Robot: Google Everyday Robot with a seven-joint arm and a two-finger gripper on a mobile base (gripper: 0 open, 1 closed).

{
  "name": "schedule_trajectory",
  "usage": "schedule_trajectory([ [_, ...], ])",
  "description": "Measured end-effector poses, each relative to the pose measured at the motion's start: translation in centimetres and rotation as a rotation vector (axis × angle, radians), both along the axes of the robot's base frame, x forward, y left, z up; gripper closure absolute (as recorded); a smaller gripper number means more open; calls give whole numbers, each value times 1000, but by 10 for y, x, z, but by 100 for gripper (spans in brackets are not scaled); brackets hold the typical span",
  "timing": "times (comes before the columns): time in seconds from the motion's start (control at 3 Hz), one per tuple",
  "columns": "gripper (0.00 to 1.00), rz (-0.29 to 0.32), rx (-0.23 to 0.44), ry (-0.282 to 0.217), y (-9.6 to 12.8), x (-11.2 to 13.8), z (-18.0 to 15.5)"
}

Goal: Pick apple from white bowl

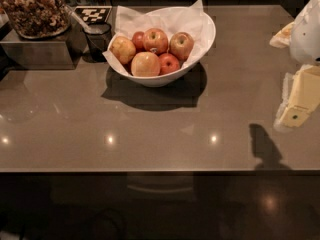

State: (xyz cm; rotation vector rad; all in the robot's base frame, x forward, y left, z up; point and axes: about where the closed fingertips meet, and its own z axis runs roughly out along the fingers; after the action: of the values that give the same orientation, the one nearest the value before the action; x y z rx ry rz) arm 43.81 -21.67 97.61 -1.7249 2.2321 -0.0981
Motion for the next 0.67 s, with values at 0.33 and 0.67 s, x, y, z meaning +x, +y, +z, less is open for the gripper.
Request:
schedule_trajectory([
  [0.33,0,0,0,0,0,0,0],
  [0.67,0,13,21,-36,4,10,11],
])
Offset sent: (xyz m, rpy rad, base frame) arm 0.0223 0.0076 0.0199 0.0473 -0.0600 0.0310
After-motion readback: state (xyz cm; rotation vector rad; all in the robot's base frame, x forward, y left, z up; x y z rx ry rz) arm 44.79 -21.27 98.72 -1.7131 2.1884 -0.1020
